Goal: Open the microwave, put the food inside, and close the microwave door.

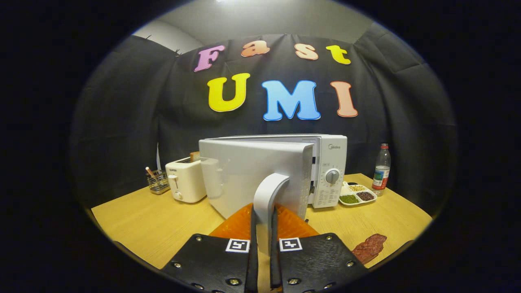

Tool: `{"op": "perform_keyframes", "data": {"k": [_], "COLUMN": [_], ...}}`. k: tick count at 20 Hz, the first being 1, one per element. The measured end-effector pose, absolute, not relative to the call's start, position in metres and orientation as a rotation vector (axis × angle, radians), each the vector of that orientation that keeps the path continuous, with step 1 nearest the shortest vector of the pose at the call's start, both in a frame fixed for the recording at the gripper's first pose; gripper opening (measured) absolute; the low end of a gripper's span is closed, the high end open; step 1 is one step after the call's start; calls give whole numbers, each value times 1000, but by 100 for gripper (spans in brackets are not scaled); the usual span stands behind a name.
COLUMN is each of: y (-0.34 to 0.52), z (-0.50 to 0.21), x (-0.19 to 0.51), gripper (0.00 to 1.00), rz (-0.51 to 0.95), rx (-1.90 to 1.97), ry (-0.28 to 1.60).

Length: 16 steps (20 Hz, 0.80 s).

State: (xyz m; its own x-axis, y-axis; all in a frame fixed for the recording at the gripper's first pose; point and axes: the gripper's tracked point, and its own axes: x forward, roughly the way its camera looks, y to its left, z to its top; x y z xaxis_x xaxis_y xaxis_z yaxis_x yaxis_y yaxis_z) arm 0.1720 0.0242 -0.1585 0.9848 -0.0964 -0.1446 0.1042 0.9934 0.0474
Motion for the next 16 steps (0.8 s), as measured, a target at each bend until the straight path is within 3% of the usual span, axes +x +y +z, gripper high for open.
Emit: {"op": "perform_keyframes", "data": {"k": [10, 16], "y": [159, 209], "z": [-158, -159], "x": [142, 147], "gripper": [11, 11], "rz": [35, -147], "rx": [47, -58], "ry": [110, 63]}}
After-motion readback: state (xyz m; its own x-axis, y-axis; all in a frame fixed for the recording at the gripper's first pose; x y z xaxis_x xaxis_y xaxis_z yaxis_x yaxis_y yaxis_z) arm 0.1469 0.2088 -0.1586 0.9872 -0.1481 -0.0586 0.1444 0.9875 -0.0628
